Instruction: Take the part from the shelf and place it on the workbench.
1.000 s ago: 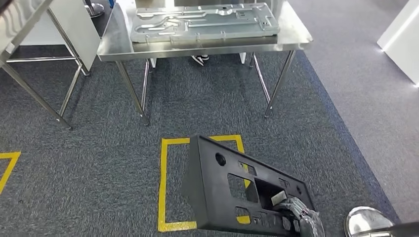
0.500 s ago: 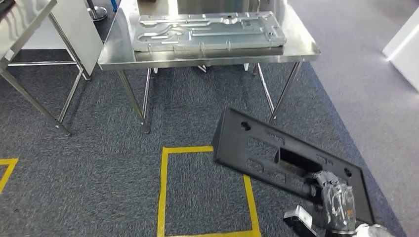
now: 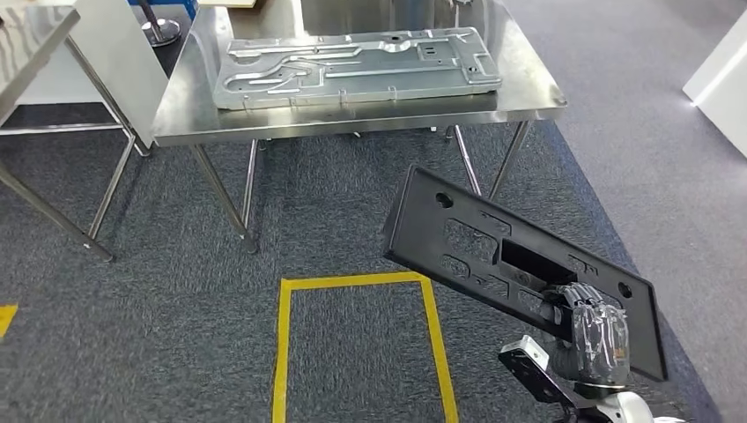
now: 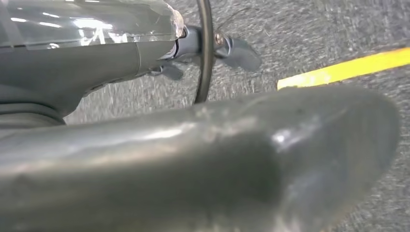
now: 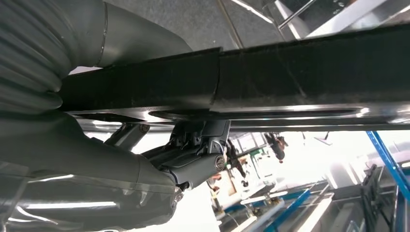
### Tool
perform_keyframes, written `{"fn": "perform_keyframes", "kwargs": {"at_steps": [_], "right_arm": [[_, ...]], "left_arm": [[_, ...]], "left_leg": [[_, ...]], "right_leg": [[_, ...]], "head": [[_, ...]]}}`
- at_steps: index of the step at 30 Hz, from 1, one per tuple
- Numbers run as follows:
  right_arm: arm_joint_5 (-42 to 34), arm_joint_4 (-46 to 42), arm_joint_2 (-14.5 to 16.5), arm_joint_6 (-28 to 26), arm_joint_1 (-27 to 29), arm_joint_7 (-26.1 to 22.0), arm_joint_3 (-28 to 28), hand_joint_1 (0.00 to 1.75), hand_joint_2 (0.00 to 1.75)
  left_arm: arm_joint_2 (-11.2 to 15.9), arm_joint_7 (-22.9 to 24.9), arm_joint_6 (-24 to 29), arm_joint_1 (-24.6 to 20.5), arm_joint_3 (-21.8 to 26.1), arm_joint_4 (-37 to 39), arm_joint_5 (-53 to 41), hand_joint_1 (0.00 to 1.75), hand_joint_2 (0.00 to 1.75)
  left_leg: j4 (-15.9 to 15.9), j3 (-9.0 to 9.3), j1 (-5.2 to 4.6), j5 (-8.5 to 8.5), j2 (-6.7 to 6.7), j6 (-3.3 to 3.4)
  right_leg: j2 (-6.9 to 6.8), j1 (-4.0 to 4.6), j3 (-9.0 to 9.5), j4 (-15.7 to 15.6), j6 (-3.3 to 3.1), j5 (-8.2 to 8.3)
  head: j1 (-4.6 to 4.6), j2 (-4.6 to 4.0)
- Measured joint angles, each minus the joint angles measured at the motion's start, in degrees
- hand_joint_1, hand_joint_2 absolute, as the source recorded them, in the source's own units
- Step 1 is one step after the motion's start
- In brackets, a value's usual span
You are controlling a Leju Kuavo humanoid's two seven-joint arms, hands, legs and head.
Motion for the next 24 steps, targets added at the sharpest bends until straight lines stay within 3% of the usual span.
{"fn": "perform_keyframes", "kwargs": {"at_steps": [3, 4, 5, 7, 9, 10, 12, 13, 15, 19, 20, 23, 24], "right_arm": [[0.3, 0.3, 0.4, 0.0, -0.1, 0.1, 0.1, 1.75, 1.75], [0.5, 0.4, 0.7, 0.0, -0.4, 0.2, 0.2, 1.75, 1.75], [0.7, 0.5, 0.9, 0.0, -0.9, 0.3, 0.4, 1.75, 1.75], [1.1, 1.0, 1.3, 0.1, -1.9, 0.8, 1.2, 1.75, 1.75], [0.9, 1.9, 1.5, 0.6, -2.5, 1.4, 2.5, 1.75, 1.75], [0.3, 2.3, 1.6, 1.0, -2.7, 1.6, 3.3, 1.75, 1.75], [-2.8, 3.3, 1.7, 1.9, -3.3, 1.9, 4.7, 1.75, 1.75], [-4.8, 3.9, 1.8, 2.4, -3.8, 1.9, 5.4, 1.75, 1.75], [-8.2, 4.6, 1.9, 3.1, -4.5, 1.6, 6.7, 1.75, 1.75], [-7.9, 4.9, 1.9, 3.1, -5.4, 1.7, 9.0, 1.75, 1.75], [-7.3, 4.9, 1.8, 3.1, -5.5, 2.0, 9.4, 1.75, 1.75], [-6.7, 5.4, 1.7, 3.1, -5.7, 2.9, 10.3, 1.75, 1.75], [-6.7, 5.6, 1.7, 3.1, -5.7, 3.0, 10.5, 1.75, 1.75]], "left_arm": [[0.1, 0.0, 0.0, 0.1, 0.0, 0.0, -0.1, 0.0, 0.0], [0.1, 0.0, 0.0, 0.0, 0.0, 0.0, -0.3, 0.0, 0.0], [0.1, 0.0, 0.0, -0.1, -0.1, 0.0, -0.5, 0.0, 0.0], [0.1, 0.1, -0.1, -0.5, -0.1, 0.0, -0.9, 0.0, 0.0], [0.1, 0.3, -0.2, -0.6, -0.1, 0.0, -1.1, 0.0, 0.0], [0.1, 0.4, -0.3, -0.5, -0.1, 0.0, -1.3, 0.0, 0.0], [0.1, 0.6, -0.5, -0.4, -0.1, 0.0, -1.6, 0.0, 0.0], [0.1, 0.7, -0.7, -0.4, -0.1, 0.0, -1.7, 0.0, 0.0], [0.1, 0.7, -0.9, -0.6, -0.1, 0.0, -1.9, 0.0, 0.0], [0.1, 0.7, -1.2, -0.7, -0.1, 0.0, -2.1, 0.0, 0.0], [0.1, 0.7, -1.2, -0.8, -0.1, 0.0, -2.1, 0.0, 0.0], [0.1, 0.7, -1.2, -0.7, -0.1, 0.0, -2.1, 0.0, 0.0], [0.1, 0.7, -1.2, -0.6, -0.1, 0.0, -2.1, 0.0, 0.0]], "left_leg": [[-2.0, 1.9, -0.02, 0.01, -0.09, 0.75], [-2.8, 2.99, 0.17, -0.06, -0.08, 0.96], [-3.4, 3.9, 0.38, -0.06, -0.07, 1.04], [-4.0, 4.79, 0.61, -0.41, -0.03, 1.01], [-4.0, 5.52, 0.91, -1.16, -0.08, 0.69], [-3.9, 6.1, 1.15, -1.65, -0.12, 0.41], [-3.9, 7.34, 1.67, -2.74, -0.21, -0.39], [-3.8, 7.84, 1.84, -3.26, -0.28, -0.84], [-3.7, 8.15, 1.91, -4.03, -0.47, -1.8], [-1.5, 8.22, 2.1, -4.68, -0.38, -3.26], [0.9, 7.0, 2.18, -5.29, -0.24, -3.42], [11.3, 0.11, 2.19, -8.97, 0.03, -3.55], [13.1, -1.69, 2.16, -9.5, 0.05, -3.45]], "right_leg": [[-0.09, -0.04, 0.83, 0.7, 0.99, 0.15], [-0.23, 0.01, 0.34, 1.8, 1.3, -0.2], [-0.33, -0.01, -0.91, 3.9, 1.57, -1.03], [-0.39, -0.41, -5.37, 9.9, 2.26, -3.4], [-0.37, -1.05, -9.16, 13.3, 2.9, -3.83], [-0.39, -1.38, -9.68, 12.3, 3.23, -2.27], [-0.41, -2.05, -8.47, 6.3, 3.86, 3.18], [-0.45, -2.12, -7.69, 3.2, 3.97, 4.79], [-0.5, -1.89, -7.0, 0.3, 3.36, 5.8], [-0.81, -1.52, -5.71, 0.0, 1.11, 5.22], [-0.97, -1.47, -5.2, -0.1, 0.7, 4.96], [-1.36, -0.97, -4.12, -0.2, -0.02, 3.84], [-1.39, -0.75, -3.69, -0.2, -0.14, 3.42]], "head": [[0.01, 0.0], [0.03, 0.0], [0.04, 0.0], [0.04, 0.0], [0.04, 0.0], [0.04, 0.0], [0.05, 0.0], [0.07, 0.0], [0.04, 0.0], [-0.01, 0.0], [-0.01, 0.0], [0.0, 0.0], [-0.01, 0.0]]}}
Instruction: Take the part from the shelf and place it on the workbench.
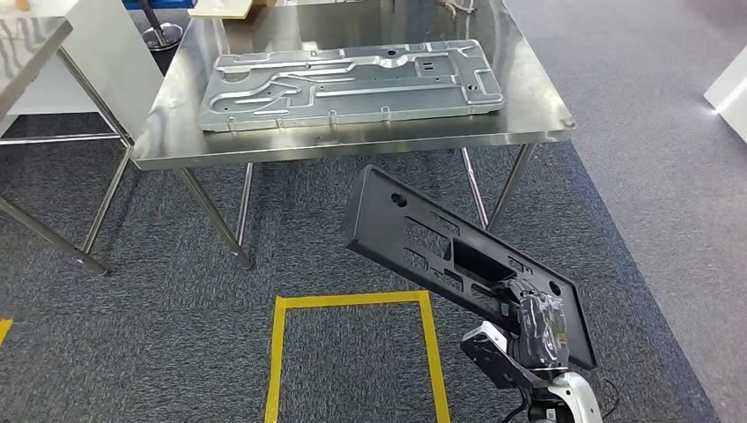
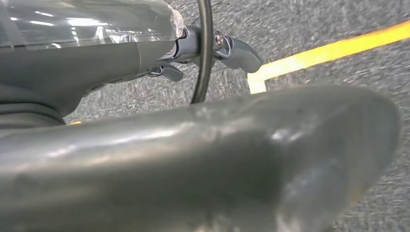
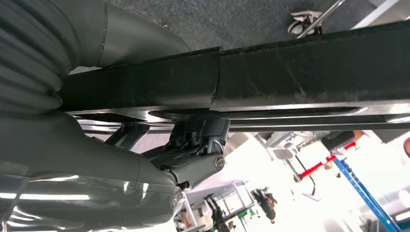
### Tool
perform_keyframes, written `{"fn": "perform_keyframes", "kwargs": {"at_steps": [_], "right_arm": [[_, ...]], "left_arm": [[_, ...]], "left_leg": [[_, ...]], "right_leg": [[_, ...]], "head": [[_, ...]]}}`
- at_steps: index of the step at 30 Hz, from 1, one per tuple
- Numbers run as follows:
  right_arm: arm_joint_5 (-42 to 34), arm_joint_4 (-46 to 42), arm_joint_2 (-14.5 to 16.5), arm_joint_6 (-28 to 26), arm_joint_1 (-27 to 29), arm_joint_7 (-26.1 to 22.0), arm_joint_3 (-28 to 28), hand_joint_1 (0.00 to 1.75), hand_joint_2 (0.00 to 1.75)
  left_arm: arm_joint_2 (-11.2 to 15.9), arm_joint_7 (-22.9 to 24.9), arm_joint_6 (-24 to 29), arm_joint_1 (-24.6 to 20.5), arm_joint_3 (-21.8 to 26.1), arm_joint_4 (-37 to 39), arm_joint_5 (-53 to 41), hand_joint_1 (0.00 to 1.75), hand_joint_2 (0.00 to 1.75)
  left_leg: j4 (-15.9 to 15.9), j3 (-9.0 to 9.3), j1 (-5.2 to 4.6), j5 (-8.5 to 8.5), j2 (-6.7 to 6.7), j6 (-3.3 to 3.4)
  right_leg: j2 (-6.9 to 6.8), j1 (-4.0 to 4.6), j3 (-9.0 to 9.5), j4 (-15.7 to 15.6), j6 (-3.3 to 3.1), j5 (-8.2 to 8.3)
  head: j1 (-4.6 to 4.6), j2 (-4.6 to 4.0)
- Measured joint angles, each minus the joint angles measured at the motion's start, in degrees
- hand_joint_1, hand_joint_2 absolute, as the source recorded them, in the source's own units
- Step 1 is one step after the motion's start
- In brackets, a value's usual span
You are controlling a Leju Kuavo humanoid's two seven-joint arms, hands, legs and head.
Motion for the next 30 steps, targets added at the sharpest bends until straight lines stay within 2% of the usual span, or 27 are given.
{"fn": "perform_keyframes", "kwargs": {"at_steps": [1, 2, 4, 5, 6, 7, 8, 10, 11, 12, 14, 15, 16, 17, 19, 21, 22, 23, 25, 26, 27, 29, 30], "right_arm": [[-0.1, 0.3, 0.0, 0.0, 0.0, 0.0, 0.3, 1.75, 1.75], [-0.1, 0.5, 0.0, 0.0, 0.1, 0.0, 0.5, 1.75, 1.75], [-0.1, 1.0, 0.0, 0.0, 0.1, 0.0, 0.8, 1.75, 1.75], [-0.1, 1.2, 0.0, 0.0, 0.1, 0.1, 1.0, 1.75, 1.75], [0.0, 1.4, 0.0, 0.0, 0.0, 0.2, 1.1, 1.75, 1.75], [0.2, 1.7, 0.0, 0.0, 0.0, 0.3, 1.2, 1.75, 1.75], [0.5, 1.9, 0.0, 0.1, 0.0, 0.5, 1.3, 1.75, 1.75], [1.1, 2.3, 0.0, 0.5, -0.3, 0.9, 1.5, 1.75, 1.75], [1.4, 2.4, 0.0, 0.8, -0.6, 1.2, 1.5, 1.75, 1.75], [1.7, 2.6, 0.0, 1.2, -1.1, 1.5, 1.6, 1.75, 1.75], [2.3, 3.0, 0.1, 2.3, -2.0, 2.4, 1.7, 1.75, 1.75], [2.7, 3.3, 0.1, 2.8, -2.4, 2.9, 1.7, 1.75, 1.75], [3.0, 3.7, 0.1, 3.4, -2.8, 3.4, 1.7, 1.75, 1.75], [3.4, 4.3, 0.1, 4.2, -3.6, 3.9, 1.8, 1.75, 1.75], [4.1, 6.1, 0.1, 6.0, -6.5, 5.2, 2.0, 1.75, 1.75], [4.8, 8.4, 0.1, 7.7, -10.0, 6.4, 2.3, 1.75, 1.75], [5.1, 9.4, 0.1, 8.3, -11.5, 7.0, 2.5, 1.75, 1.75], [5.3, 10.4, 0.1, 8.7, -12.8, 7.4, 2.7, 1.75, 1.75], [5.8, 12.1, 0.0, 9.4, -15.3, 8.1, 3.4, 1.75, 1.75], [6.2, 13.0, -0.2, 9.9, -16.8, 8.4, 3.9, 1.75, 1.75], [6.8, 14.0, -0.4, 10.6, -18.5, 8.8, 4.4, 1.75, 1.75], [8.2, 17.1, -1.1, 12.4, -22.4, 9.8, 6.0, 1.75, 1.75], [8.8, 19.2, -1.4, 13.2, -24.5, 10.2, 7.3, 1.75, 1.75]], "left_arm": [[0.0, 0.0, 0.0, 0.2, 0.0, 0.0, 0.0, 0.0, 0.0], [0.0, 0.1, 0.0, 0.3, 0.0, 0.0, 0.0, 0.0, 0.0], [0.1, 0.3, 0.0, 0.4, 0.0, 0.0, 0.1, 0.0, 0.0], [0.2, 0.3, 0.0, 0.4, 0.0, 0.0, 0.1, 0.0, 0.0], [0.3, 0.4, 0.0, 0.3, 0.1, 0.0, 0.1, 0.0, 0.0], [0.4, 0.5, 0.0, 0.3, 0.1, 0.0, 0.1, 0.0, 0.0], [0.5, 0.5, 0.0, 0.4, 0.1, 0.0, 0.1, 0.0, 0.0], [0.5, 0.6, 0.0, 0.4, 0.1, 0.0, 0.0, 0.0, 0.0], [0.5, 0.6, -0.1, 0.4, 0.1, 0.0, 0.0, 0.0, 0.0], [0.5, 0.6, -0.1, 0.2, 0.1, 0.0, -0.1, 0.0, 0.0], [0.5, 0.6, -0.2, -0.1, 0.1, 0.0, -0.4, 0.0, 0.0], [0.5, 0.6, -0.3, -0.1, 0.1, 0.0, -0.6, 0.0, 0.0], [0.5, 0.6, -0.4, -0.1, 0.1, 0.0, -0.8, 0.0, 0.0], [0.5, 0.7, -0.5, 0.0, 0.1, 0.0, -1.0, 0.0, 0.0], [0.5, 0.8, -0.8, 0.1, 0.1, 0.0, -1.6, 0.0, 0.0], [0.5, 1.0, -1.0, -0.2, 0.1, 0.0, -2.2, 0.0, 0.0], [0.5, 1.1, -1.0, -0.4, 0.1, 0.0, -2.5, 0.0, 0.0], [0.5, 1.2, -1.0, -0.5, 0.0, 0.0, -2.7, 0.0, 0.0], [0.5, 1.2, -1.1, -0.6, 0.0, 0.0, -3.0, 0.0, 0.0], [0.5, 1.3, -1.1, -0.6, 0.0, 0.0, -3.2, 0.0, 0.0], [0.5, 1.3, -1.2, -0.7, 0.0, 0.0, -3.3, 0.0, 0.0], [0.5, 1.5, -1.4, -0.9, 0.0, 0.0, -3.9, 0.0, 0.0], [0.5, 1.7, -1.6, -1.0, -0.1, 0.0, -4.2, 0.0, 0.0]], "left_leg": [[-0.3, -0.82, -0.1, 0.73, 0.0, 0.24], [-2.4, -0.76, -0.27, 2.64, 0.01, 0.66], [-9.1, 0.79, -0.9, 7.77, 0.14, 2.01], [-11.6, 1.36, -1.31, 8.82, 0.23, 2.63], [-13.2, 1.83, -1.67, 9.33, 0.25, 3.17], [-13.8, 2.05, -1.94, 9.09, 0.21, 3.55], [-14.4, 2.51, -2.02, 8.94, 0.09, 3.84], [-15.7, 4.04, -1.76, 9.72, -0.04, 4.25], [-16.1, 4.75, -1.6, 9.82, -0.06, 4.37], [-16.4, 5.26, -1.49, 9.87, -0.05, 4.44], [-16.5, 5.65, -1.43, 9.52, -0.11, 4.53], [-16.5, 5.89, -1.37, 9.22, -0.21, 4.5], [-16.5, 6.27, -1.27, 8.82, -0.38, 4.34], [-16.4, 6.82, -1.11, 8.35, -0.53, 4.08], [-16.2, 7.89, -0.79, 7.22, -0.68, 3.35], [-15.8, 8.31, -0.69, 6.27, -0.67, 2.52], [-15.6, 8.37, -0.7, 6.05, -0.68, 2.09], [-15.5, 8.56, -0.72, 5.99, -0.72, 1.7], [-14.4, 8.45, -0.65, 5.98, -0.67, 1.07], [-12.6, 7.54, -0.59, 5.85, -0.57, 0.89], [-9.7, 5.87, -0.5, 5.37, -0.46, 0.74], [-2.5, 0.92, -0.39, 3.17, -0.29, 0.48], [0.0, -1.4, -0.35, 1.93, -0.26, 0.34]], "right_leg": [[0.02, 0.22, 0.57, 0.0, -0.09, -0.44], [0.05, 0.44, 1.23, 0.0, -0.14, -0.9], [0.04, 0.78, 2.6, -0.1, -0.11, -1.86], [0.08, 0.8, 3.07, -0.2, 0.07, -2.26], [0.08, 0.76, 3.45, -0.4, 0.36, -2.6], [0.1, 0.68, 3.8, -0.2, 0.74, -2.62], [0.12, 0.62, 4.13, -0.1, 1.11, -2.54], [0.22, 0.56, 4.42, 1.1, 1.62, -2.61], [0.35, 0.49, 3.82, 2.5, 1.8, -3.16], [0.51, 0.35, 2.36, 5.0, 1.99, -4.19], [0.72, 0.03, -2.2, 11.4, 2.58, -7.02], [0.76, -0.18, -4.45, 13.9, 2.95, -7.98], [0.78, -0.42, -5.94, 14.6, 3.36, -7.8], [0.78, -0.66, -6.48, 13.4, 3.69, -6.33], [0.79, -1.16, -5.44, 6.6, 4.07, -0.36], [0.84, -1.11, -4.56, 1.6, 3.68, 2.72], [0.88, -0.95, -4.55, 0.8, 3.2, 3.01], [0.91, -0.75, -4.49, 0.8, 2.64, 2.6], [0.94, -0.86, -3.64, 0.4, 1.67, 2.82], [0.89, -0.95, -3.02, 0.2, 1.27, 2.64], [0.84, -1.01, -2.44, -0.1, 0.94, 2.44], [0.8, -0.93, -1.57, -0.3, 0.49, 1.82], [0.83, -0.89, -1.17, -0.3, 0.44, 1.46]], "head": [[0.0, 0.0], [0.0, 0.0], [0.02, 0.0], [0.0, 0.0], [-0.01, 0.0], [-0.02, 0.0], [-0.04, 0.0], [-0.03, 0.0], [-0.03, 0.0], [-0.02, 0.0], [-0.02, 0.0], [-0.02, 0.0], [-0.02, 0.0], [-0.02, 0.0], [-0.01, 0.0], [-0.01, 0.0], [0.0, 0.0], [-0.01, 0.0], [-0.01, 0.0], [-0.02, 0.0], [-0.01, 0.0], [-0.02, 0.0], [-0.01, 0.0]]}}
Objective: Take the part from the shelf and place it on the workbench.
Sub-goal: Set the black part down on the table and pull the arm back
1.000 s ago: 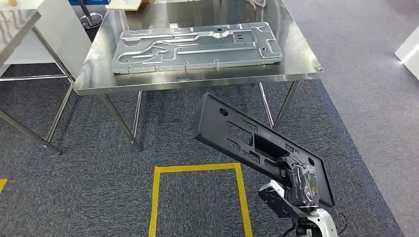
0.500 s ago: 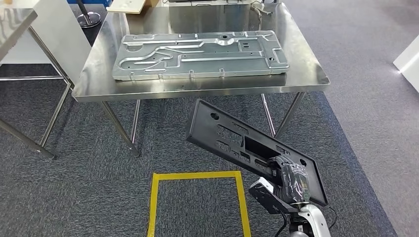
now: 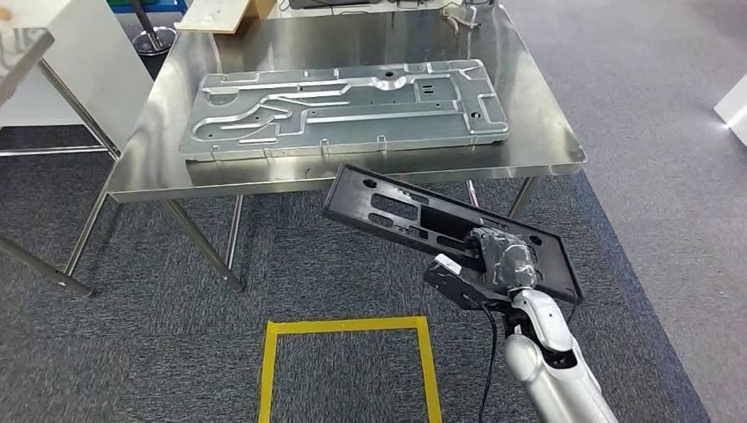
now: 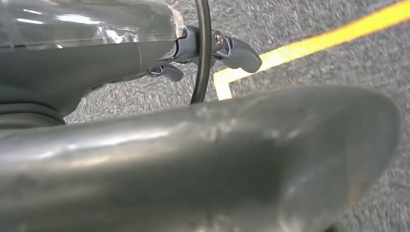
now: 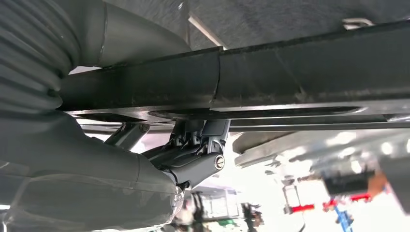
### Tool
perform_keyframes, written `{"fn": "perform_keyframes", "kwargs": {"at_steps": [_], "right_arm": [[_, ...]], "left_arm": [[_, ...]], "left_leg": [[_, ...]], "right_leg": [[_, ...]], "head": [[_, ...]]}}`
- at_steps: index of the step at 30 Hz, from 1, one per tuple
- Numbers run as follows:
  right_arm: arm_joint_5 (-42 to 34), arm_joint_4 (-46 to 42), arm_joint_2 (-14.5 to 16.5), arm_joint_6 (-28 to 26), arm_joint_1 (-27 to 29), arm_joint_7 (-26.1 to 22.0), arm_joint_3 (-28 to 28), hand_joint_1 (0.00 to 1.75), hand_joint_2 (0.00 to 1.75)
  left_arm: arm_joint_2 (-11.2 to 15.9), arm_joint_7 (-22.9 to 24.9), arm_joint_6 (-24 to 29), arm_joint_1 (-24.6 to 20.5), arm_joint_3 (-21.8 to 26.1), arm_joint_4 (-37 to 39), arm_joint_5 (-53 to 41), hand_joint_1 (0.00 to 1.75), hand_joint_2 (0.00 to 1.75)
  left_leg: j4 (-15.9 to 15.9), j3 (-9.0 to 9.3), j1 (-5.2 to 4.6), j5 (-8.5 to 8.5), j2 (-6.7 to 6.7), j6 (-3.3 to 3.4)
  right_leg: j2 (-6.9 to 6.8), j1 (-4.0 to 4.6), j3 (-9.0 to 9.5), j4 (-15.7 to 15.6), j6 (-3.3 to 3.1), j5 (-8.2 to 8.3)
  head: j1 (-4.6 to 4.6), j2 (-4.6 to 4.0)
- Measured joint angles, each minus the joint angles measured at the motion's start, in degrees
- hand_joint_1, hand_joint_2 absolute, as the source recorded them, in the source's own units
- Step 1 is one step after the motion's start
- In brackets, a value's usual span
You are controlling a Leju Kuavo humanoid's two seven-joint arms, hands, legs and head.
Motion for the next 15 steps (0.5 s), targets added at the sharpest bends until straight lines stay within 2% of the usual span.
{"fn": "perform_keyframes", "kwargs": {"at_steps": [1, 2, 3, 5, 7, 10, 11, 12, 13, 15], "right_arm": [[0.5, 2.3, -0.3, 0.6, -2.1, 0.3, 1.5, 1.75, 1.75], [0.7, 4.5, -0.7, 0.9, -4.1, 0.5, 3.1, 1.75, 1.75], [0.9, 6.6, -0.9, 1.1, -5.9, 0.7, 4.6, 1.75, 1.75], [1.0, 10.1, -1.3, 1.3, -9.3, 0.9, 7.4, 1.75, 1.75], [1.0, 12.8, -1.5, 1.7, -12.1, 1.0, 9.8, 1.75, 1.75], [1.1, 15.4, -1.5, 2.4, -15.5, 0.8, 12.8, 1.75, 1.75], [1.1, 16.0, -1.5, 2.6, -16.7, 0.8, 13.8, 1.75, 1.75], [1.1, 16.7, -1.5, 2.8, -18.0, 0.8, 14.7, 1.75, 1.75], [1.2, 17.2, -1.5, 2.9, -19.0, 0.9, 15.4, 1.75, 1.75], [1.2, 18.0, -1.3, 3.0, -20.3, 1.0, 16.5, 1.75, 1.75]], "left_arm": [[0.0, 0.1, -0.1, 0.0, -0.1, 0.0, -0.3, 0.0, 0.0], [0.0, 0.2, -0.3, 0.0, -0.1, 0.0, -0.5, 0.0, 0.0], [0.0, 0.3, -0.4, -0.1, -0.2, 0.0, -0.7, 0.0, 0.0], [0.0, 0.5, -0.5, -0.2, -0.2, 0.0, -1.0, 0.0, 0.0], [0.0, 0.6, -0.5, -0.2, -0.3, 0.0, -1.2, 0.0, 0.0], [-0.1, 0.7, -0.5, -0.3, -0.3, 0.0, -1.6, 0.0, 0.0], [-0.1, 0.7, -0.6, -0.4, -0.4, 0.0, -1.7, 0.0, 0.0], [-0.1, 0.7, -0.6, -0.6, -0.4, 0.0, -1.7, 0.0, 0.0], [-0.1, 0.7, -0.6, -0.8, -0.4, 0.0, -1.8, 0.0, 0.0], [-0.1, 0.7, -0.7, -1.2, -0.5, 0.0, -1.7, 0.0, 0.0]], "left_leg": [[1.0, -1.65, 0.01, -0.59, 0.02, -0.09], [0.2, -2.43, 0.01, -0.18, 0.05, -0.14], [-2.0, -2.41, 0.01, 1.35, 0.1, -0.06], [-9.3, -1.31, -0.16, 7.47, 0.4, 0.48], [-13.9, -0.56, -0.44, 11.61, 0.57, 1.12], [-14.8, 0.42, -0.38, 11.66, -0.05, 2.03], [-15.0, 0.96, -0.29, 11.49, -0.29, 2.37], [-15.1, 1.56, -0.24, 11.32, -0.52, 2.69], [-15.2, 2.04, -0.21, 11.04, -0.71, 2.94], [-15.2, 3.08, -0.27, 10.15, -1.19, 3.3]], "right_leg": [[0.03, 0.02, 0.49, 0.0, 0.0, -0.43], [0.05, 0.03, 1.06, 0.0, 0.08, -0.88], [0.01, 0.04, 1.69, 0.0, 0.19, -1.36], [-0.23, 0.15, 2.86, 0.0, 0.61, -2.44], [-0.53, 0.42, 3.81, 0.0, 1.36, -3.45], [-0.67, 0.45, 4.57, 0.8, 2.46, -3.66], [-0.63, 0.34, 3.98, 2.1, 2.57, -3.58], [-0.59, 0.26, 2.55, 4.6, 2.63, -3.92], [-0.53, 0.22, 0.39, 7.9, 2.63, -4.75], [-0.41, 0.31, -4.44, 14.6, 2.69, -7.81]], "head": [[-0.01, 0.0], [-0.01, 0.0], [-0.01, 0.0], [-0.01, 0.0], [0.0, 0.0], [0.0, 0.0], [0.01, 0.0], [-0.01, 0.0], [0.01, 0.0], [0.01, 0.0]]}}
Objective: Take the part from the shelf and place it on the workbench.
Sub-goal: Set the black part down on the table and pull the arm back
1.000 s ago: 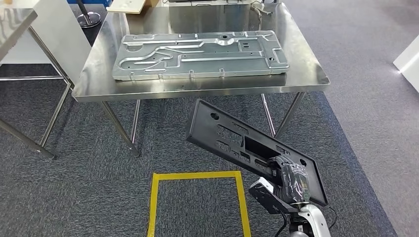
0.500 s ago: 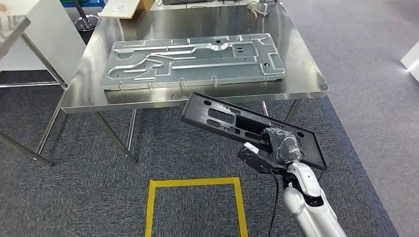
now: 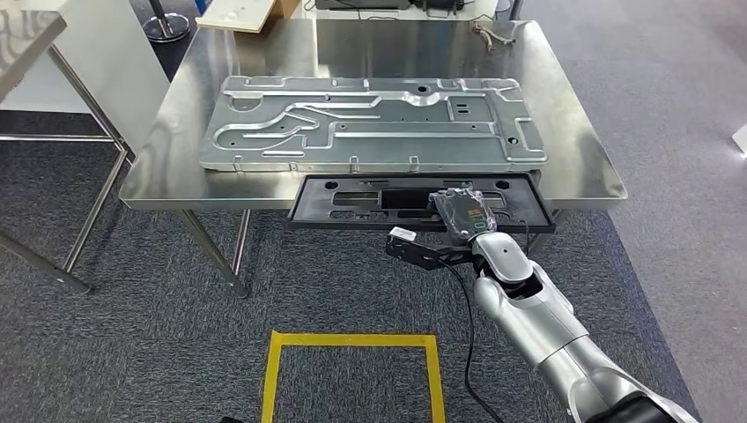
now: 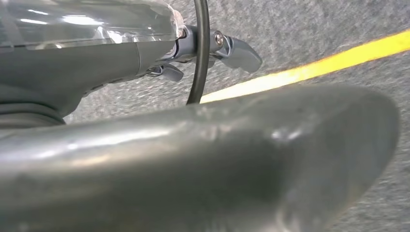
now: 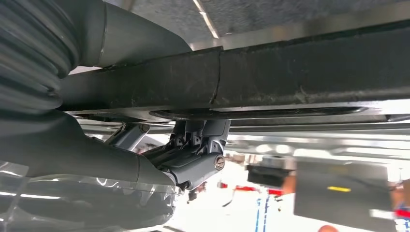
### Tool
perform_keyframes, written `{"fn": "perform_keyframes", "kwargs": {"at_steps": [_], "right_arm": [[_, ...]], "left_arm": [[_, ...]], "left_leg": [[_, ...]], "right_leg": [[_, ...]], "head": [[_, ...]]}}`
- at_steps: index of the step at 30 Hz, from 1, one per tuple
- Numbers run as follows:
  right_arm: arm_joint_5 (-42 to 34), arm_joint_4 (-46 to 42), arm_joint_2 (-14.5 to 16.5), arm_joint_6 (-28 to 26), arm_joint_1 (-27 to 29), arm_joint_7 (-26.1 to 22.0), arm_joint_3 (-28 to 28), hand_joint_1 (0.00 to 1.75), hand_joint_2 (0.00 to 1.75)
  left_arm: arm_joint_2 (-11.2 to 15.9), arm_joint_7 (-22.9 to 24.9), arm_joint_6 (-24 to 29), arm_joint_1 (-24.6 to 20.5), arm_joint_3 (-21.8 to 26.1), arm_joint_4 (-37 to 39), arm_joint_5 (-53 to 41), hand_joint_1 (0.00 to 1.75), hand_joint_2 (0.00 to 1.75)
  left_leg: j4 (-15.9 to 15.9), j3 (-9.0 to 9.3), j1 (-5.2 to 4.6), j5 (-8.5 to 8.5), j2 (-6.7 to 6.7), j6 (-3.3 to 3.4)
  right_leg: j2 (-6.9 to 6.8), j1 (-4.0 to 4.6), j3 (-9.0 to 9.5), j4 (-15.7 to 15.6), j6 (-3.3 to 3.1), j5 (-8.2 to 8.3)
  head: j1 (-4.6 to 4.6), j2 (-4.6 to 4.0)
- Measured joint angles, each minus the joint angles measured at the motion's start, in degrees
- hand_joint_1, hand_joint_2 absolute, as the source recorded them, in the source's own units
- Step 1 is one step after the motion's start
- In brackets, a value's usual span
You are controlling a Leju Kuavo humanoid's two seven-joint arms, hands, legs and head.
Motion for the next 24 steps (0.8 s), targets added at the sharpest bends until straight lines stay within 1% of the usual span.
{"fn": "perform_keyframes", "kwargs": {"at_steps": [1, 2, 3, 4, 5, 6, 7, 8, 10, 11, 12, 13, 15, 16, 17, 18, 19, 20, 21, 22, 23, 24], "right_arm": [[0.0, 0.4, 0.1, 0.0, -0.2, 0.0, 0.4, 1.75, 1.75], [0.0, 0.8, 0.1, 0.1, -0.3, 0.0, 0.7, 1.75, 1.75], [0.0, 1.1, 0.1, 0.1, -0.5, -0.1, 1.0, 1.75, 1.75], [0.0, 1.4, 0.1, 0.1, -0.8, -0.2, 1.3, 1.75, 1.75], [-0.1, 1.7, 0.1, 0.1, -1.2, -0.4, 1.6, 1.75, 1.75], [-0.1, 1.9, 0.1, 0.1, -1.7, -0.4, 1.9, 1.75, 1.75], [-0.2, 2.1, 0.1, 0.2, -2.2, -0.5, 2.4, 1.75, 1.75], [-0.2, 2.3, 0.1, 0.3, -2.7, -0.5, 3.0, 1.75, 1.75], [-0.2, 2.4, 0.1, 0.4, -3.6, -0.5, 4.2, 1.75, 1.75], [-0.2, 2.3, -0.2, 0.4, -4.2, -0.5, 4.7, 1.75, 1.75], [-0.3, 2.1, -0.6, 0.4, -4.7, -0.5, 5.2, 1.75, 1.75], [-0.3, 1.8, -1.2, 0.4, -5.2, -0.5, 5.7, 1.75, 1.75], [-0.7, 1.1, -2.3, 0.3, -5.7, -0.6, 6.5, 1.75, 1.75], [-0.9, 0.7, -2.8, 0.3, -5.7, -0.6, 6.8, 1.75, 1.75], [-1.1, 0.4, -3.1, 0.2, -5.7, -0.6, 7.1, 1.75, 1.75], [-1.2, 0.2, -3.4, 0.2, -5.7, -0.6, 7.3, 1.75, 1.75], [-1.3, -0.1, -3.6, 0.2, -5.7, -0.5, 7.4, 1.75, 1.75], [-1.3, -0.4, -3.8, 0.2, -5.7, -0.5, 7.6, 1.75, 1.75], [-1.4, -0.6, -4.0, 0.1, -5.7, -0.5, 7.7, 1.75, 1.75], [-1.5, -0.8, -4.2, 0.1, -5.8, -0.5, 7.8, 1.75, 1.75], [-1.6, -1.0, -4.3, 0.0, -5.8, -0.4, 7.9, 1.75, 1.75], [-1.7, -1.1, -4.4, 0.0, -5.8, -0.4, 8.0, 1.75, 1.75]], "left_arm": [[0.0, 0.0, 0.0, 0.0, 0.0, 0.0, 0.0, 0.0, 0.0], [0.0, 0.0, 0.0, 0.0, -0.1, 0.0, 0.0, 0.0, 0.0], [0.0, 0.0, 0.0, 0.1, -0.2, 0.0, 0.0, 0.0, 0.0], [-0.1, 0.1, -0.1, 0.2, -0.3, 0.0, 0.0, 0.0, 0.0], [-0.2, 0.1, -0.1, 0.4, -0.3, 0.0, 0.0, 0.0, 0.0], [-0.3, 0.1, -0.2, 0.4, -0.4, 0.0, -0.1, 0.0, 0.0], [-0.4, 0.1, -0.3, 0.4, -0.4, 0.1, -0.1, 0.0, 0.0], [-0.5, 0.0, -0.5, 0.4, -0.4, 0.1, -0.1, 0.0, 0.0], [-0.5, 0.0, -0.7, 0.2, -0.4, 0.1, -0.1, 0.0, 0.0], [-0.4, -0.1, -0.7, 0.2, -0.4, 0.1, 0.0, 0.0, 0.0], [-0.4, -0.1, -0.7, 0.1, -0.4, 0.1, 0.0, 0.0, 0.0], [-0.4, -0.1, -0.7, 0.0, -0.4, 0.1, 0.1, 0.0, 0.0], [-0.4, -0.1, -0.8, 0.0, -0.4, 0.1, 0.2, 0.0, 0.0], [-0.4, -0.1, -0.8, 0.0, -0.4, 0.1, 0.2, 0.0, 0.0], [-0.4, -0.1, -0.8, 0.2, -0.4, 0.1, 0.2, 0.0, 0.0], [-0.4, -0.1, -0.8, 0.3, -0.4, 0.1, 0.2, 0.0, 0.0], [-0.4, -0.1, -0.8, 0.4, -0.4, 0.1, 0.2, 0.0, 0.0], [-0.4, -0.1, -0.8, 0.5, -0.4, 0.1, 0.2, 0.0, 0.0], [-0.4, -0.1, -0.8, 0.6, -0.4, 0.1, 0.2, 0.0, 0.0], [-0.4, -0.1, -0.8, 0.6, -0.3, 0.1, 0.2, 0.0, 0.0], [-0.4, -0.1, -0.8, 0.6, -0.3, 0.1, 0.2, 0.0, 0.0], [-0.4, 0.0, -0.8, 0.6, -0.3, 0.1, 0.2, 0.0, 0.0]], "left_leg": [[0.0, 0.66, -0.04, -0.55, -0.34, 0.04], [0.0, 1.44, -0.08, -1.15, -0.7, 0.04], [0.0, 2.29, -0.14, -1.77, -1.01, 0.0], [0.0, 3.15, -0.21, -2.42, -1.24, -0.04], [0.0, 3.76, -0.3, -3.04, -1.4, -0.13], [0.0, 4.26, -0.39, -3.62, -1.54, -0.31], [0.0, 4.51, -0.45, -4.16, -1.63, -0.59], [0.0, 4.71, -0.52, -4.49, -1.68, -0.93], [0.4, 5.09, -0.67, -4.84, -1.46, -1.54], [1.4, 4.93, -0.74, -4.88, -1.09, -1.82], [3.2, 4.08, -0.75, -5.26, -0.61, -2.16], [5.9, 2.56, -0.64, -6.09, -0.12, -2.5], [12.3, -1.65, -0.32, -8.81, 0.62, -3.13], [14.5, -3.52, -0.12, -9.86, 0.77, -3.37], [15.1, -4.69, 0.06, -9.99, 0.87, -3.57], [13.9, -5.05, 0.23, -8.85, 0.93, -3.79], [10.9, -4.59, 0.37, -6.5, 0.97, -3.95], [7.0, -3.76, 0.5, -3.18, 0.95, -3.99], [3.7, -3.1, 0.5, -0.79, 0.95, -3.87], [1.4, -2.57, 0.4, 0.89, 0.92, -3.55], [0.2, -2.43, 0.32, 1.66, 0.85, -3.12], [0.1, -2.4, 0.18, 1.23, 0.82, -2.63]], "right_leg": [[0.01, 0.05, -1.73, 1.6, -0.04, -1.35], [0.01, 0.12, -2.77, 1.6, -0.17, -1.84], [0.01, 0.23, -3.06, -0.2, -0.44, -0.95], [0.0, 0.45, -2.79, -3.4, -0.87, 1.59], [-0.06, 0.76, -2.34, -7.2, -1.42, 5.42], [-0.01, 1.09, -1.95, -10.4, -1.85, 8.69], [-0.05, 1.32, -1.65, -12.6, -2.18, 11.26], [-0.07, 1.48, -1.49, -13.6, -2.36, 12.39], [-0.26, 1.35, -0.71, -14.2, -2.72, 12.1], [-0.42, 1.26, -0.05, -14.5, -3.04, 11.77], [-0.63, 1.12, 0.71, -14.9, -3.36, 11.45], [-0.86, 1.03, 1.47, -15.2, -3.56, 11.07], [-1.27, 1.05, 2.75, -15.4, -3.74, 10.04], [-1.39, 1.04, 3.43, -15.3, -3.65, 9.44], [-1.46, 1.0, 4.19, -15.3, -3.53, 8.8], [-1.48, 0.92, 5.02, -15.3, -3.35, 8.15], [-1.49, 0.81, 5.9, -15.3, -3.12, 7.5], [-1.51, 0.72, 6.66, -15.3, -2.86, 6.83], [-1.46, 0.68, 7.31, -15.2, -2.53, 6.21], [-1.42, 0.72, 7.68, -15.2, -2.17, 5.7], [-1.35, 0.75, 7.91, -15.1, -1.8, 5.33], [-1.19, 0.76, 8.08, -14.9, -1.47, 5.13]], "head": [[0.01, 0.0], [0.01, 0.0], [0.01, 0.0], [0.01, 0.0], [0.01, 0.0], [0.01, 0.0], [-0.01, 0.0], [0.01, 0.0], [0.02, 0.0], [0.04, 0.0], [0.03, 0.0], [0.04, 0.0], [0.03, 0.0], [0.04, 0.0], [0.03, 0.0], [0.04, 0.0], [0.04, 0.0], [0.04, 0.0], [0.04, 0.0], [0.04, 0.0], [0.04, 0.0], [0.04, 0.0]]}}
